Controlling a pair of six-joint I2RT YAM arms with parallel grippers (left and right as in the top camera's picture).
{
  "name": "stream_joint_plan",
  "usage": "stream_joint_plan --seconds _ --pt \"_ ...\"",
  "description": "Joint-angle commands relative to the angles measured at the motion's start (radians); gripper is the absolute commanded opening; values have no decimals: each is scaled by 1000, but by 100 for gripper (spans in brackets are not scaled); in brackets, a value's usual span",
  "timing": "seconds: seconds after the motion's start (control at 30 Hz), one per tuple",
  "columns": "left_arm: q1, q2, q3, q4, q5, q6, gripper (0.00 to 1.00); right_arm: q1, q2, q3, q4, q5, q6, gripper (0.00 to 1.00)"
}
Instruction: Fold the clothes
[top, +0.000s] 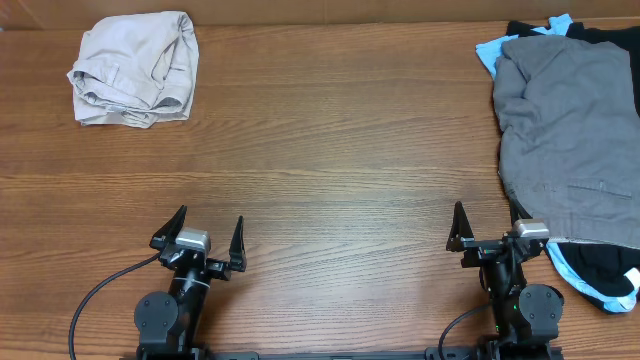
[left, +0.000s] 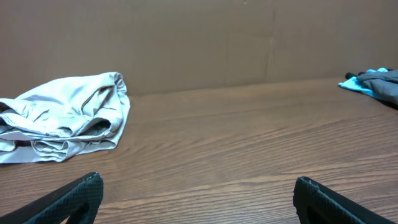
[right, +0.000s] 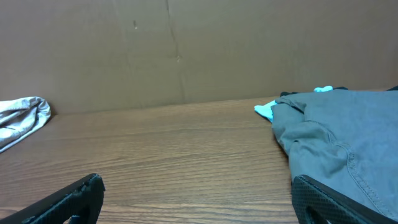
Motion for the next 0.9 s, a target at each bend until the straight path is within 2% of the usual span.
stream_joint_plan --seconds 0.0,0.77,0.87 --pt "5 -9 -4 1 4 -8 100 -3 -11 -10 8 7 0 100" --pt "5 -9 -4 -3 -22 24 100 -3 -11 -10 8 7 0 100" --pt "5 -9 -4 -3 -79 25 100 -3 -11 -10 11 7 0 100"
